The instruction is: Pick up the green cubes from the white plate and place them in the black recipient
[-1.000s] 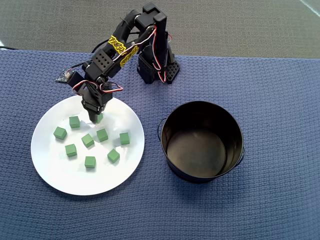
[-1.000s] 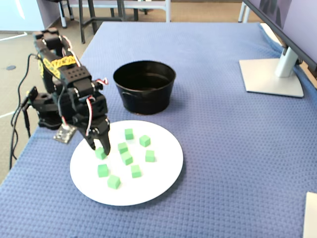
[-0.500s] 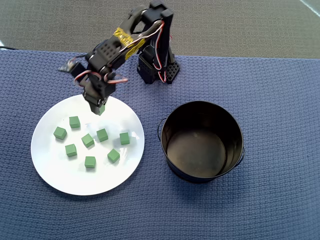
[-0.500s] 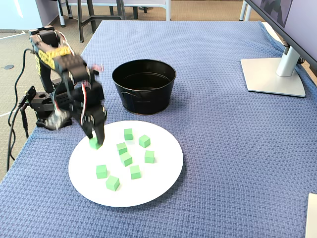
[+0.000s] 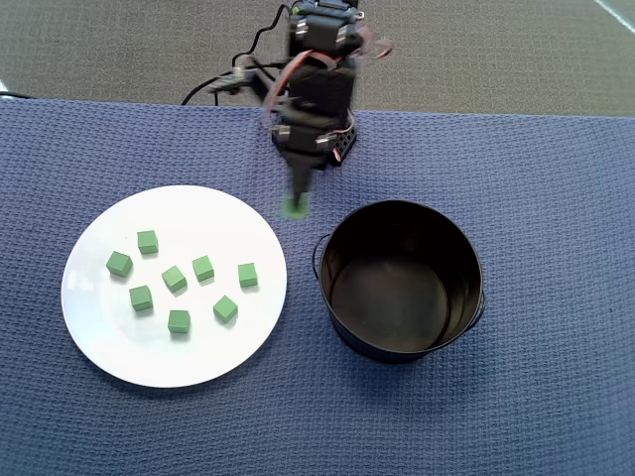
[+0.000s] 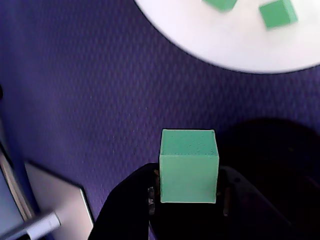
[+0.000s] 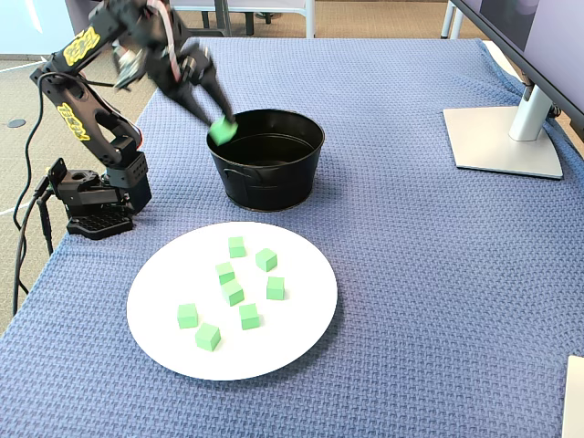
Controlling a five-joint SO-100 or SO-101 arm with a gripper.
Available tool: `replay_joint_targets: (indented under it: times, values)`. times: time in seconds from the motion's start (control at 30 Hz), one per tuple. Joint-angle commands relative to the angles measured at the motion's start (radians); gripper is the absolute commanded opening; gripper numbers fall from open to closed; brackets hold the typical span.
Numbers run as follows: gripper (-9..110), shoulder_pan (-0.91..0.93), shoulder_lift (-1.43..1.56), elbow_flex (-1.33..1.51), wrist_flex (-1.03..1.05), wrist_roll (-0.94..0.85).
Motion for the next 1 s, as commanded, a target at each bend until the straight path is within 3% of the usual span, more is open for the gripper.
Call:
replay_joint_targets:
  times: [0.0,0.23,0.5,0.53,0.6,0.63,0.97]
  values:
    - [0,-0.173,-0.121,-0.144,0.031,0.08]
    - [0,-0.334,-0.353,-0.06,-0.118,0.055]
    - [0,-0.373,-0.463,0.083,-0.247,-0.011]
    - [8,-0.382,-0.459,0.094,-0.247,-0.04]
    - [40,-0.407,-0.425,0.107,-0.23,-0.121]
    - [46,-0.41,-0.403,0.107,-0.219,-0.143]
    - [50,-0.247,-0.256,0.003,-0.166,-0.176]
